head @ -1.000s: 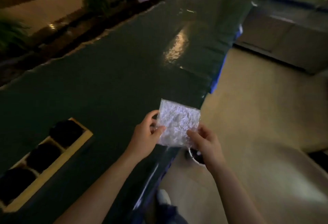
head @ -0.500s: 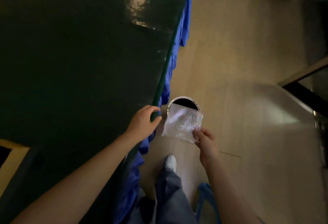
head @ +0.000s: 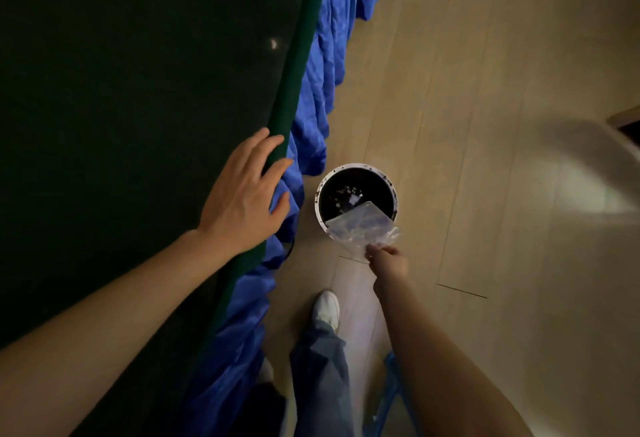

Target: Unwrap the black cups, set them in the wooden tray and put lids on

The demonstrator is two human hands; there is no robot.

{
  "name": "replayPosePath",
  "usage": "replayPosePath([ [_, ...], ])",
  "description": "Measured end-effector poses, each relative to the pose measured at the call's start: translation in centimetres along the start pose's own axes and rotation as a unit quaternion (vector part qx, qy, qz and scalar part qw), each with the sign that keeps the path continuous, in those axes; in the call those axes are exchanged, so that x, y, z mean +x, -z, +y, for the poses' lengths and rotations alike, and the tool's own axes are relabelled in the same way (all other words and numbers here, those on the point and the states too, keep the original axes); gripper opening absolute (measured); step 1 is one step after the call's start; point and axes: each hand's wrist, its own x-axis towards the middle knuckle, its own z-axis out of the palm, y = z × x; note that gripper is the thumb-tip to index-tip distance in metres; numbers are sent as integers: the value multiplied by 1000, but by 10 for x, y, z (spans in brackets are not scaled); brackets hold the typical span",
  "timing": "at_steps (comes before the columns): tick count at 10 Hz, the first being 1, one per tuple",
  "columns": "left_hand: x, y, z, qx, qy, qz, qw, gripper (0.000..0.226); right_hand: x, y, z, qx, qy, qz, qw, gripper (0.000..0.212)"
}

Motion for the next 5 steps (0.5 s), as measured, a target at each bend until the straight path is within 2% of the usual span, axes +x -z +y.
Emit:
replayPosePath([
  [1,-1,-5,-5,-14,2,24,1000,45,37,-18,2,-13,-12,15,1000,21],
  [2,0,-5,-5,-28,-6,40,999,40,63,-35,3,-12,-29,11,999,14],
  [4,-2,-9,-6,-40,-20,65,997,35,87,-45,11,-12,-52,4,999,20],
  [5,-1,-10,-7,-33,-18,90,995,32,79,-49,5,-25,17,19,999,12],
])
